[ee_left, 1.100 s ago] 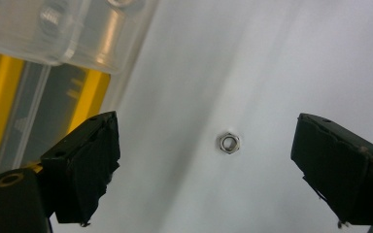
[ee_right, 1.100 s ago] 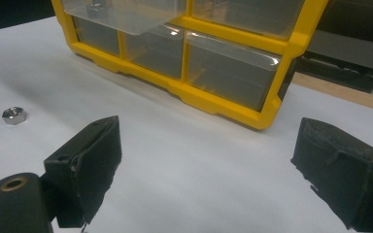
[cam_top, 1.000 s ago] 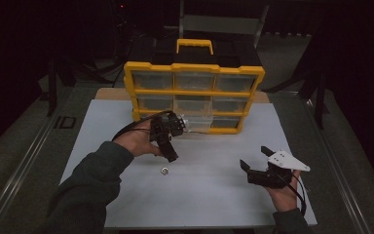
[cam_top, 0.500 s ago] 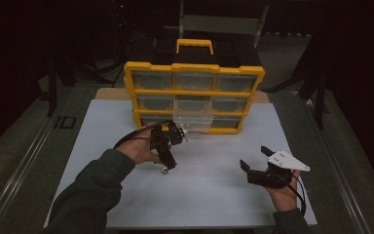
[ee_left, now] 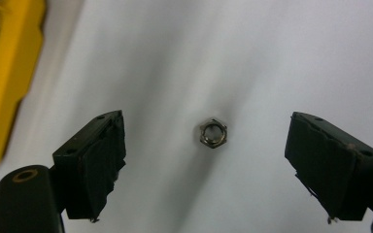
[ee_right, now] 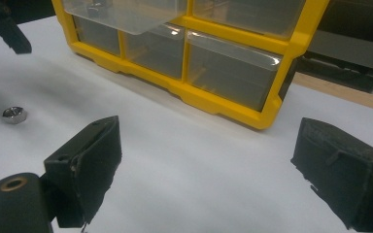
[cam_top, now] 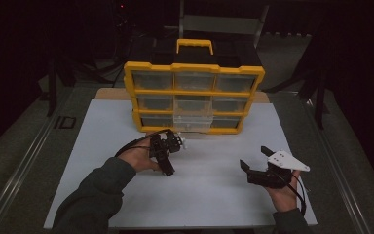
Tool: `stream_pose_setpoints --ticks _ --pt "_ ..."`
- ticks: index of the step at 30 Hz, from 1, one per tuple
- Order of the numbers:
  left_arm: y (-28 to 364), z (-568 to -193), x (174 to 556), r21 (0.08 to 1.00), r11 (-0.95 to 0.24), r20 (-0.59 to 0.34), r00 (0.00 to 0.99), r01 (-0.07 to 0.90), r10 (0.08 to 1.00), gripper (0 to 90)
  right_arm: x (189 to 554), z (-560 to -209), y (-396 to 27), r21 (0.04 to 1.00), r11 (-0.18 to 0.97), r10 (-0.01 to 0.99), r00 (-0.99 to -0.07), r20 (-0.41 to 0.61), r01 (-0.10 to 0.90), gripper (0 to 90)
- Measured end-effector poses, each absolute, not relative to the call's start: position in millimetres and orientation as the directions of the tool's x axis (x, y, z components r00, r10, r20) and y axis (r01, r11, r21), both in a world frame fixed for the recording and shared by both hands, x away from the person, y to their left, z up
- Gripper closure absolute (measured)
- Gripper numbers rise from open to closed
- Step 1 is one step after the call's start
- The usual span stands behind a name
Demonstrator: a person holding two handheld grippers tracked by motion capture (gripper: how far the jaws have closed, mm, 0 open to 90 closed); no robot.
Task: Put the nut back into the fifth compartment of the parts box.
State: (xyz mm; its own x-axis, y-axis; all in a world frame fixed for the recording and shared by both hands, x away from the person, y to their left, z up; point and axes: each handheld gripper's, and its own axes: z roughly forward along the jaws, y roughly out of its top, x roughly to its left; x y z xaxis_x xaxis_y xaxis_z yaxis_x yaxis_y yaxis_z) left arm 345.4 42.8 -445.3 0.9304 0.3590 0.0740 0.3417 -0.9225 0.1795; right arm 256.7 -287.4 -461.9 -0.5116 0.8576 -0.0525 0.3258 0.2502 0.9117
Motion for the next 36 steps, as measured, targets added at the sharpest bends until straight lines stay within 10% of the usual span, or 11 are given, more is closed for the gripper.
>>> stream_pose_setpoints --ticks 19,36 --pt "44 -480 346 0.146 -0.913 0.031 0.921 0.380 0.388 22.4 257 -462 -288 0.912 0.250 0.858 -0.511 -0.052 0.326 10.4" --pt "46 -498 352 0.085 -0.913 0.012 0.915 0.400 0.403 49.2 257 -462 -288 0.911 0.251 0.859 -0.509 -0.054 0.327 10.3"
